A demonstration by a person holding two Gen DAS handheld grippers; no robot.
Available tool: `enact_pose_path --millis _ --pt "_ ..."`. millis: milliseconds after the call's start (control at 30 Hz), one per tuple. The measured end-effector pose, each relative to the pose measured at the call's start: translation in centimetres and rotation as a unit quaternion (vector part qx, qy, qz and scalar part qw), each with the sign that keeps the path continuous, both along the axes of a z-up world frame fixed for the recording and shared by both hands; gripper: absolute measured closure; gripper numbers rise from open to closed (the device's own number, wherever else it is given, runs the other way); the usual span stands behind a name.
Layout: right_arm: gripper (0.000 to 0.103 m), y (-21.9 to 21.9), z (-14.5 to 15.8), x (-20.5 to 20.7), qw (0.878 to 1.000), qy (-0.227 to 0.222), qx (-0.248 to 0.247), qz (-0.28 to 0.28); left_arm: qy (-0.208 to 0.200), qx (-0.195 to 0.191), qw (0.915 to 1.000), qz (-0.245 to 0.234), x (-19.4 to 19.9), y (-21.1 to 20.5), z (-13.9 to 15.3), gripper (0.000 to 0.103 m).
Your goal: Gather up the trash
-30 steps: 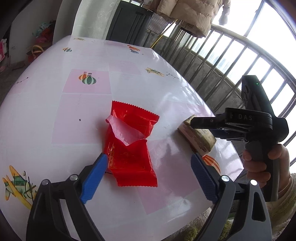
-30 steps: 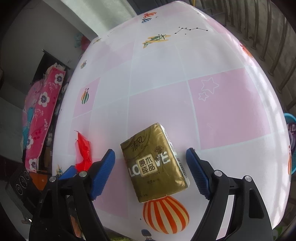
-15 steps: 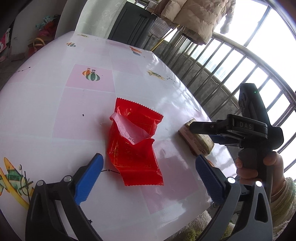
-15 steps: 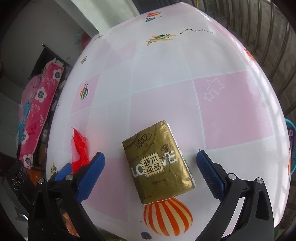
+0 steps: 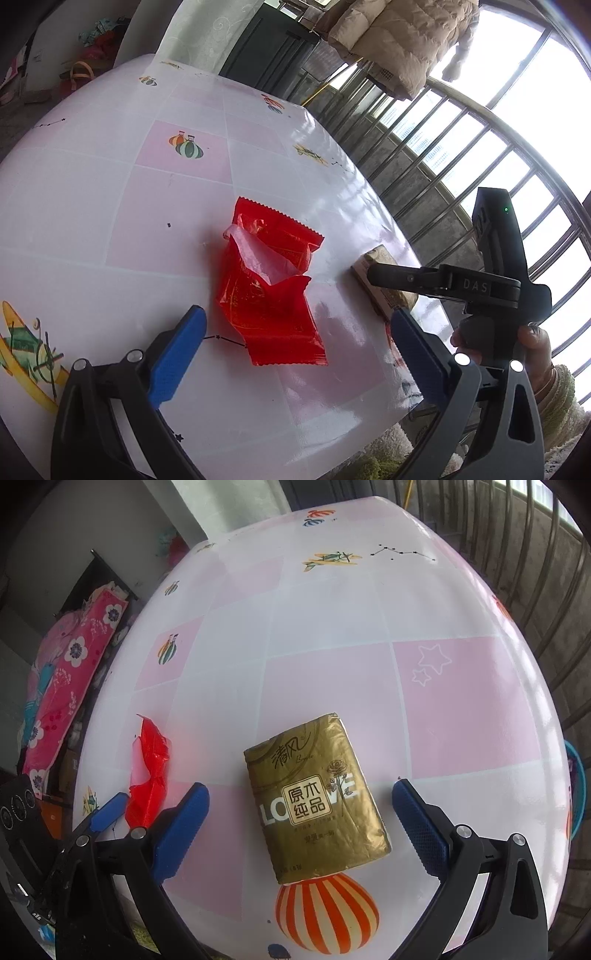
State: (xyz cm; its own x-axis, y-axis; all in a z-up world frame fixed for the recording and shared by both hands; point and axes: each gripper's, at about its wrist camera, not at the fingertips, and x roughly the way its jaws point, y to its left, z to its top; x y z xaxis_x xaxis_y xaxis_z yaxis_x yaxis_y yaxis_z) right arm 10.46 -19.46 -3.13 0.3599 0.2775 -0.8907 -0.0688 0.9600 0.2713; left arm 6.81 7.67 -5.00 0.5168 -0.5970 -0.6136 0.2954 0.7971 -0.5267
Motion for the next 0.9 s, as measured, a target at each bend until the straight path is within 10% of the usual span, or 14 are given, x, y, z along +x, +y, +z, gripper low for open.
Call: enact_pose_path --millis 900 --pt "0.008 -1.8 0.2 -1.5 0.998 -0.032 0.046 -0.003 -0.026 -0.024 0.9991 0.022 -0.8 1.6 0.8 0.006"
